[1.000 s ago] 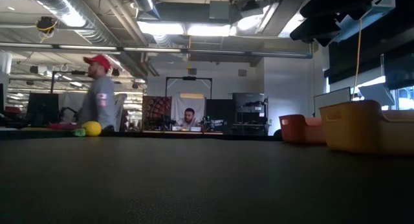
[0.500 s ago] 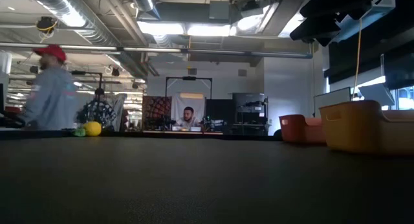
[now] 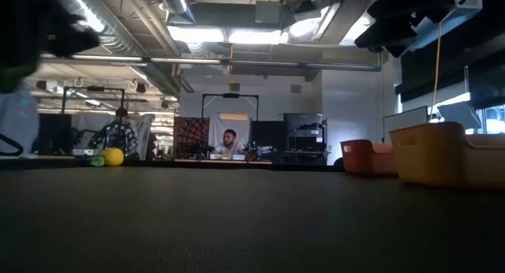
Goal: Sort produce into baskets
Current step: Put the bottom green chili pepper into the orange bin
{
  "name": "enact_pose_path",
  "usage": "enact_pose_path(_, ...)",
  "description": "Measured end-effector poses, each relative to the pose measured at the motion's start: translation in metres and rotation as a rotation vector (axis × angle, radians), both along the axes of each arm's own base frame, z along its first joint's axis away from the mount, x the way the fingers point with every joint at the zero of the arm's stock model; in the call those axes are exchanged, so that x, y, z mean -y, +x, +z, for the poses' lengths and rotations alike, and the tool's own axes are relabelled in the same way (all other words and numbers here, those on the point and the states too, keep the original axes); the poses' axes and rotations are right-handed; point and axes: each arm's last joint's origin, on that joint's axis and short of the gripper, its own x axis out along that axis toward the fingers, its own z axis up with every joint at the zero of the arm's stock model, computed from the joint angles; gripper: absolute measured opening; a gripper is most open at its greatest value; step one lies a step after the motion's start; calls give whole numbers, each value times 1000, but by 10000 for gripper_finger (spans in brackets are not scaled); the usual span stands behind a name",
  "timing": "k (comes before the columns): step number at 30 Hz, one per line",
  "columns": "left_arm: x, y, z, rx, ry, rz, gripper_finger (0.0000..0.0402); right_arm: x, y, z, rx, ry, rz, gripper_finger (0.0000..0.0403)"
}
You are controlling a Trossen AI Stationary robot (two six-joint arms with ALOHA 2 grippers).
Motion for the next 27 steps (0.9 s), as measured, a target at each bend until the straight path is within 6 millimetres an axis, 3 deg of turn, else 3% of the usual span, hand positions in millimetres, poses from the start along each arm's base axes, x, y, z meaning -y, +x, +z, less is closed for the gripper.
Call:
enact_pose_path(4,-9,15,4,97,10,-47,27,0,0,0,-5,38,-16,196)
enact_pose_path(14,-32,51,22,426,118,-121,28,0,0,0,-1,59,-57,293)
enact_pose_path(21,-46,73,44,701,150,-100,25,0,3,5,60,66,-69,290)
enact_pose_path(27,-56,88,52,845,148,-14,31,-6,18,5,159,38,-31,270)
